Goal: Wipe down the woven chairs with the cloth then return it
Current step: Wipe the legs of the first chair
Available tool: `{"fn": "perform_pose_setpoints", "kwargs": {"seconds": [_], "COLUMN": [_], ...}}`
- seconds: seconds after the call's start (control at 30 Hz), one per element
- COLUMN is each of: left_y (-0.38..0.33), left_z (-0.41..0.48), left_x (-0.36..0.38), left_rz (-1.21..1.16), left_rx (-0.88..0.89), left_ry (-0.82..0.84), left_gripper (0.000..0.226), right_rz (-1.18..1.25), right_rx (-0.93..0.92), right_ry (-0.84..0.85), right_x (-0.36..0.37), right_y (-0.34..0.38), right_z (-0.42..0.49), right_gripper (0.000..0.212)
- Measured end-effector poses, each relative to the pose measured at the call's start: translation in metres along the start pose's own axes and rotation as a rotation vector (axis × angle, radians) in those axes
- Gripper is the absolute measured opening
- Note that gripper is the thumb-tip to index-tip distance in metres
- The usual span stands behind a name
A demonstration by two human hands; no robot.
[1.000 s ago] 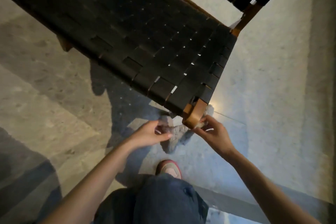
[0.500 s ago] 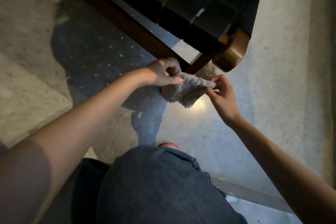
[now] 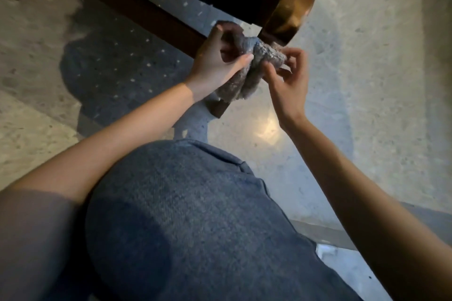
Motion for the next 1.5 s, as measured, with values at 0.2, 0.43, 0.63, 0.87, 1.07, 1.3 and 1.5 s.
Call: {"fn": "perform_pose_setpoints", "kwargs": {"seconds": [0.2, 0.43, 0.63, 0.87, 1.07, 1.3, 1.5], "left_y": [-0.006, -0.015, -0.019, 0.000, 0.030, 0.059, 0.102], "left_z": [0.007, 0.000, 0.004, 0.004, -0.010, -0.037, -0.049], "left_x": [0.017, 0.024, 0.027, 0.031, 0.032, 0.039, 0.037], "left_rz": [-0.091, -0.120, 0.003, -0.005, 0.036, -0.044, 0.211], "left_rx": [-0.008, 0.062, 0.158, 0.094, 0.036, -0.085, -0.286], "left_ry": [-0.196, -0.145, -0.158, -0.086, -0.153, -0.302, -0.033], "left_gripper": [0.024, 0.038, 0.025, 0.033, 0.035, 0.045, 0.040], "right_rz": [0.053, -0.047, -0.062, -0.049, -0.065, -0.214, -0.134], "right_rx": [-0.071, -0.174, -0.260, -0.181, -0.091, 0.065, 0.375], "right_ry": [-0.157, -0.157, -0.212, -0.156, -0.088, 0.035, 0.186], "right_x": [0.005, 0.005, 0.012, 0.022, 0.028, 0.035, 0.043], "right_y": [-0.011, -0.006, 0.000, -0.022, -0.058, -0.098, -0.130], "right_z": [0.011, 0.012, 0.011, 0.008, -0.005, -0.010, -0.016], "right_gripper": [0.031, 0.028, 0.034, 0.026, 0.009, 0.021, 0.005]}}
Point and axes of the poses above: each hand's wrist, its own z-axis towards the middle knuckle, its own x-axis out of the palm, y = z × x, the point moved 1 cm from there along z, towards the middle knuckle, and after that the axes turned 4 degrees about z, right-handed, at the moved point
